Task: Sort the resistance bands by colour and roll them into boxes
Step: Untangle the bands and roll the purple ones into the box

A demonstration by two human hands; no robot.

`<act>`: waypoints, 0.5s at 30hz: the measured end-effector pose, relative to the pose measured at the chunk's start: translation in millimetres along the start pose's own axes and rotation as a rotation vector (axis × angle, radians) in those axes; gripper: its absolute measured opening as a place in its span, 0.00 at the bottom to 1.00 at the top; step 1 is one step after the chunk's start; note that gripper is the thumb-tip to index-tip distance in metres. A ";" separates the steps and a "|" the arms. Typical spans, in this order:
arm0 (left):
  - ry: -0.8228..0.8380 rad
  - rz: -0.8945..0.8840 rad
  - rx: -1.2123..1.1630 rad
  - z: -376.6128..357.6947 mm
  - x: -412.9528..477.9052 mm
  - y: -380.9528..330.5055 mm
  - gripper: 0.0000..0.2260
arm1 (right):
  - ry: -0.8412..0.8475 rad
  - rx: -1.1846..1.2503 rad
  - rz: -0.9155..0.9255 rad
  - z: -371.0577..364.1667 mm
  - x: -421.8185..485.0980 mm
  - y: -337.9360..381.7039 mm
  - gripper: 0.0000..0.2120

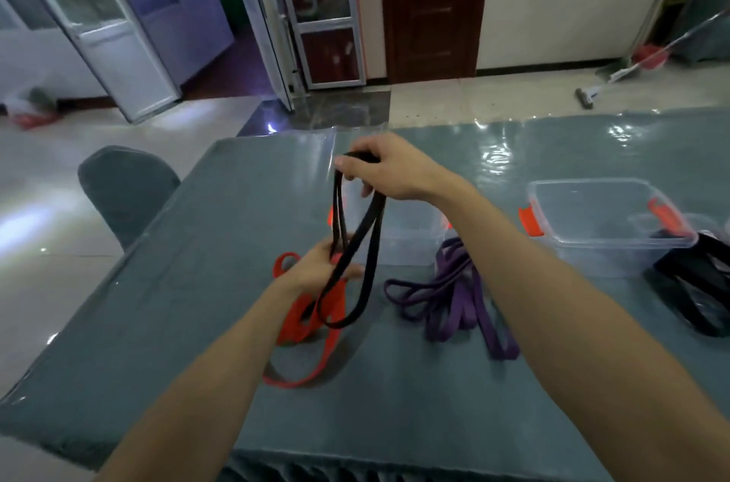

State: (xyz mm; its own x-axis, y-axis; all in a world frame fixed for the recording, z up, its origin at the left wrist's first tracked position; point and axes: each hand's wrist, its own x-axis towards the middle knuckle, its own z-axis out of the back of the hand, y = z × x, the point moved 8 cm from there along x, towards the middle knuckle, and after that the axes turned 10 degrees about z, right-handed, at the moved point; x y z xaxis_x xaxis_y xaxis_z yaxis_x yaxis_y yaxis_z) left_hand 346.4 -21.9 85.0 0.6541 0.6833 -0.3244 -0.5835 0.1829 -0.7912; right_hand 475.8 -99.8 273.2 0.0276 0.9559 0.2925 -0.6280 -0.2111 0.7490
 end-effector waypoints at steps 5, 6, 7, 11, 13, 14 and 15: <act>-0.038 0.017 0.105 36.4 7.4 1.1 0.20 | -0.215 0.063 0.013 32.3 -5.8 2.3 0.15; -0.085 0.015 0.049 63.4 9.6 -7.9 0.20 | -0.292 0.069 -0.023 41.6 -11.6 -10.3 0.15; -0.179 -0.019 -0.033 97.2 8.9 -22.4 0.19 | -0.354 0.053 -0.073 49.8 -18.2 -25.8 0.15; -0.421 -0.206 -0.052 189.6 -5.3 -83.9 0.14 | -0.277 -0.031 -0.217 42.3 -28.8 -64.4 0.16; -0.288 -0.146 0.298 179.7 -5.6 -92.2 0.14 | -0.212 -0.081 -0.246 25.8 -24.5 -72.7 0.15; -0.307 -0.130 0.359 185.5 -7.2 -96.4 0.14 | -0.198 -0.099 -0.256 19.9 -22.0 -75.6 0.13; -0.385 -0.156 0.298 198.8 -12.2 -104.8 0.13 | -0.172 -0.102 -0.269 12.7 -19.5 -79.7 0.11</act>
State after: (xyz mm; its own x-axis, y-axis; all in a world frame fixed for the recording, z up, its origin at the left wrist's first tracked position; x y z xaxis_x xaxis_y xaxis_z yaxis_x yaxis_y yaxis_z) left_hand 303.9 91.1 274.9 0.5520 0.8326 0.0448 -0.6419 0.4586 -0.6145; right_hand 535.3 -104.2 215.4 0.3280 0.9243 0.1952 -0.6549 0.0735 0.7521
